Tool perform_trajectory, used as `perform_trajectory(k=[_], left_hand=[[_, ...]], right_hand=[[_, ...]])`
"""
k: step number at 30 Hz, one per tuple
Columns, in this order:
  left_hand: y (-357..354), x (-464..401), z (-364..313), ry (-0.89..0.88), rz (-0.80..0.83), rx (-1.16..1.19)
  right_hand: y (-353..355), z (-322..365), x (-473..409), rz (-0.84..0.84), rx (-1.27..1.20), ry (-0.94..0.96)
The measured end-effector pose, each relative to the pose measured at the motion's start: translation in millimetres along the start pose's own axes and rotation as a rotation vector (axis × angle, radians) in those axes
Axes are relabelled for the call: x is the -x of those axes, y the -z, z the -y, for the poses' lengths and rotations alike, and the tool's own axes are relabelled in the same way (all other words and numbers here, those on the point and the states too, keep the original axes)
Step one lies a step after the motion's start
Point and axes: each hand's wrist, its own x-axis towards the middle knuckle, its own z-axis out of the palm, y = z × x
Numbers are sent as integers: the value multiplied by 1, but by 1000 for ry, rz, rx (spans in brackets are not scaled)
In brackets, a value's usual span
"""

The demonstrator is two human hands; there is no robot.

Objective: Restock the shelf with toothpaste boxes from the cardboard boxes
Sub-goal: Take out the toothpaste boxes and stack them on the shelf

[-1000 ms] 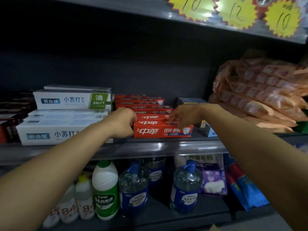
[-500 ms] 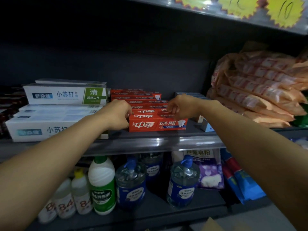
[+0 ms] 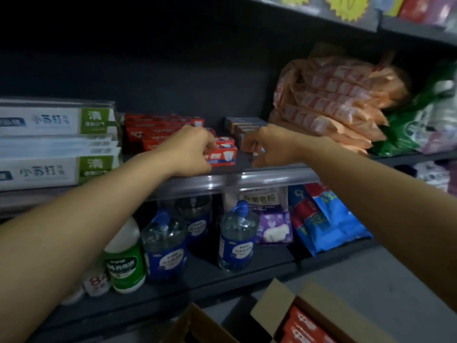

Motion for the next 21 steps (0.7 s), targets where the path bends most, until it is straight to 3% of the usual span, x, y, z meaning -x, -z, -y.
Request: perform_trajectory(k=[8, 13, 21], left_hand=[[-100, 26, -85, -250, 210, 142], [-190, 52, -131, -375, 408, 162], [-296, 78, -144, -302, 642, 172]], right_hand=[[-60, -28, 132, 43, -27, -99], [-137, -43, 221, 234, -124, -276], [-268, -57, 299, 527, -215, -445]])
